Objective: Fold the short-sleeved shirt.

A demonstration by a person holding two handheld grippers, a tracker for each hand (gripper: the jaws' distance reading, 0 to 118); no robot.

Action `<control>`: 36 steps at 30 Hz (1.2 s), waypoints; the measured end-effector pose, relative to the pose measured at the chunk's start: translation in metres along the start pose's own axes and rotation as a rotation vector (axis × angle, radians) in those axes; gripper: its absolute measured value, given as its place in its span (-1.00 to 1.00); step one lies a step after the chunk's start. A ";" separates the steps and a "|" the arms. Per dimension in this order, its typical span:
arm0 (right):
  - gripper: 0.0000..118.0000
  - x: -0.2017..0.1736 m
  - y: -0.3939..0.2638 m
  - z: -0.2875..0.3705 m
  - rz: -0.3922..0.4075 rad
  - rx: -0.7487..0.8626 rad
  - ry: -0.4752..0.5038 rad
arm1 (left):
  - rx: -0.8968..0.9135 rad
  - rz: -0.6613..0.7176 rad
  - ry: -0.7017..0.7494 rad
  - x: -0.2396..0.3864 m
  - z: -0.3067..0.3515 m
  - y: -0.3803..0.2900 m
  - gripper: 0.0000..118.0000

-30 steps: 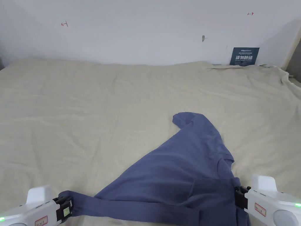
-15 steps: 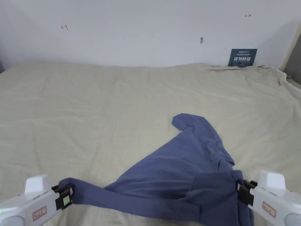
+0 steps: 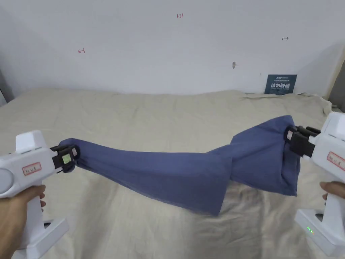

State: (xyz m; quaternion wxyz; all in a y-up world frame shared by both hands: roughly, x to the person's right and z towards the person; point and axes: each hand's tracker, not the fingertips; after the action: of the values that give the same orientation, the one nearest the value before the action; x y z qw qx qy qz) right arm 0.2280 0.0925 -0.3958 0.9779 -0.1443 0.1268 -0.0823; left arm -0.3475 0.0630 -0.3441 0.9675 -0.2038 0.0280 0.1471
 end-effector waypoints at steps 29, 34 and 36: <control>-0.95 -0.001 0.238 -0.167 0.129 0.333 -0.081 | 0.297 -0.246 0.042 0.094 -0.128 0.299 -0.81; -0.95 0.011 0.207 -0.188 0.161 0.303 -0.097 | 0.221 -0.261 0.040 0.087 -0.164 0.265 -0.81; -0.95 0.017 0.184 -0.195 0.149 0.271 -0.102 | 0.170 -0.263 0.041 0.081 -0.181 0.241 -0.81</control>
State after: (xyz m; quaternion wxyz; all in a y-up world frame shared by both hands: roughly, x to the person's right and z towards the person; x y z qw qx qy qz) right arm 0.2141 0.2119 -0.6358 0.9970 -0.0053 0.0748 -0.0187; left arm -0.3402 0.2225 -0.6116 0.9914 -0.1261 0.0330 0.0121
